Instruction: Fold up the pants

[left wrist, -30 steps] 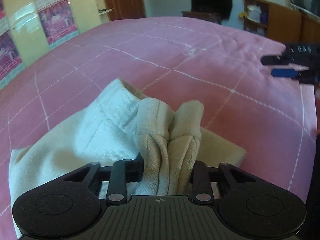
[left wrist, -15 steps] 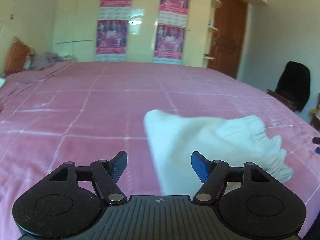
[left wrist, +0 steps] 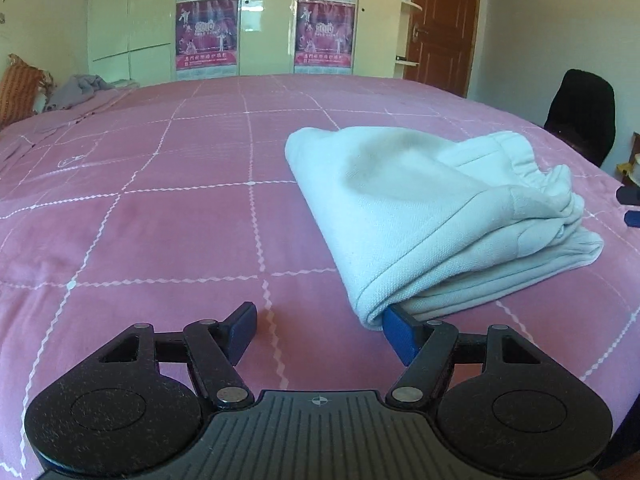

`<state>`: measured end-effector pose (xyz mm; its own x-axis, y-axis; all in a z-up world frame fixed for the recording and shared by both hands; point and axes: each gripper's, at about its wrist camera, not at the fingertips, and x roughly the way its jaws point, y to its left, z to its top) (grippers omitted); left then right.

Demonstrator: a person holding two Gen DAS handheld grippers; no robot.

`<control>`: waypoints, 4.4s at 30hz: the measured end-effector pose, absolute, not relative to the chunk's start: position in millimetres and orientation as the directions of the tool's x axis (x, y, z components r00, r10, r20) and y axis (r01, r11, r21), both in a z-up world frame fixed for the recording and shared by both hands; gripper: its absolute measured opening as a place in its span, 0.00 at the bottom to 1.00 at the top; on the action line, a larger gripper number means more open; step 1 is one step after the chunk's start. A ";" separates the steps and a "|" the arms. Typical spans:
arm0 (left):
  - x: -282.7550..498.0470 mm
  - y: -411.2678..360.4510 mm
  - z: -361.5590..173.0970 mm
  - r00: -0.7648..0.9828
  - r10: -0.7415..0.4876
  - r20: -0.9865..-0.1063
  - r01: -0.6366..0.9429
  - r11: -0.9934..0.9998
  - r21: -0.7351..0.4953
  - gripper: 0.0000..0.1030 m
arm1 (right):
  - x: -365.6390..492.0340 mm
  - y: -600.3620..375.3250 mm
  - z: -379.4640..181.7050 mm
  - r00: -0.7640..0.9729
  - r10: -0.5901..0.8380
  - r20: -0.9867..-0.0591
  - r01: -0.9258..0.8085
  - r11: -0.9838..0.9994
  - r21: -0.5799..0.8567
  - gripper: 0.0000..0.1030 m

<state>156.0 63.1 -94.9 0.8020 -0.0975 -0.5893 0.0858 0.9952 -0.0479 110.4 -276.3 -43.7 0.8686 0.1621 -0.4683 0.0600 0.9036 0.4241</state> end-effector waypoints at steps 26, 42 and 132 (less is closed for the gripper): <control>150.4 74.9 -101.4 0.845 -0.154 -0.513 0.076 0.982 -0.171 0.64 | 131.9 -241.6 -45.5 0.841 0.251 -0.479 0.051 0.844 0.533 0.58; 156.7 66.0 -112.4 0.818 -0.144 -0.557 0.110 0.989 -0.095 0.65 | 158.6 -226.7 -70.3 0.713 0.289 -0.639 0.078 0.872 0.482 0.34; 161.8 52.2 -110.1 0.811 -0.023 -0.584 0.018 1.000 -0.015 0.71 | 113.5 -261.5 -54.9 0.818 0.323 -0.476 -0.078 0.882 0.465 0.48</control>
